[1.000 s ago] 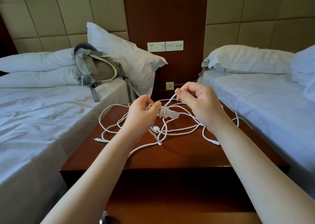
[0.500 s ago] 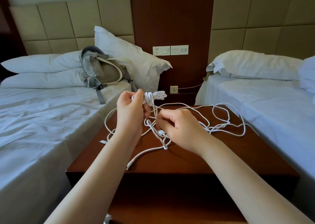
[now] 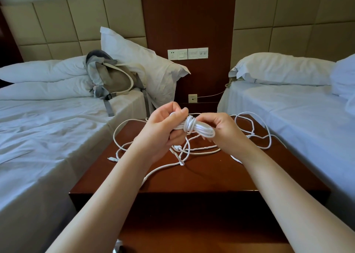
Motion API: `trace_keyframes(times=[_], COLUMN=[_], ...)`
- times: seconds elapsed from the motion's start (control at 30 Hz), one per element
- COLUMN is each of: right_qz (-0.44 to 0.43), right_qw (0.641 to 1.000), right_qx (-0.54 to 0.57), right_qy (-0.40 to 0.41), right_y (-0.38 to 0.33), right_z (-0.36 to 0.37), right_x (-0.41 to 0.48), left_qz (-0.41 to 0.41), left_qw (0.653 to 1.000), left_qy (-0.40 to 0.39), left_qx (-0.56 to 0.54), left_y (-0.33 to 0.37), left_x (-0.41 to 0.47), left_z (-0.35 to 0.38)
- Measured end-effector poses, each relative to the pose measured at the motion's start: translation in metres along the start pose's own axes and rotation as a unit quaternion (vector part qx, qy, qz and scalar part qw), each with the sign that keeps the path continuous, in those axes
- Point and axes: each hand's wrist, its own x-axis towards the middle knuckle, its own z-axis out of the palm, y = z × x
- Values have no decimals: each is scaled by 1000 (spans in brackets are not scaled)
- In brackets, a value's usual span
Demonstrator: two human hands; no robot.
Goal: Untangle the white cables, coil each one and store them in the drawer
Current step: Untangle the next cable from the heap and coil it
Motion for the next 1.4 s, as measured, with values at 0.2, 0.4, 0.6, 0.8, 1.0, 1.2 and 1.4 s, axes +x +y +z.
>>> trace_keyframes(times=[0.2,0.4,0.6,0.8,1.0,1.2,1.4], right_qz=[-18,-42,-12,-23,-99,-24,24], right_qw=[998,992,991,970,907,974,992], right_qx=[-53,-114,-126,-240,-401,-216,-99], right_qy=[24,39,36,22,86,71,79], right_y=[-6,-11,-16,-16,-12,-18,-15], right_z=[-6,-3,-3,-5,-10,-13,-7], right_x=[1,2,2,3,9,5,7], left_qz=[-73,-100,-67,-29,10,112,170], left_qw=[992,960,922,893,860,836,824], left_qy=[-11,59,116,147,164,150,140], left_qx=[102,253,363,424,484,516,522], left_y=[3,0,-6,-11,-17,-25,-32], left_x=[-3,-1,2,2,1,0,-1], left_z=[-4,-6,-2,-2,-5,-8,-14])
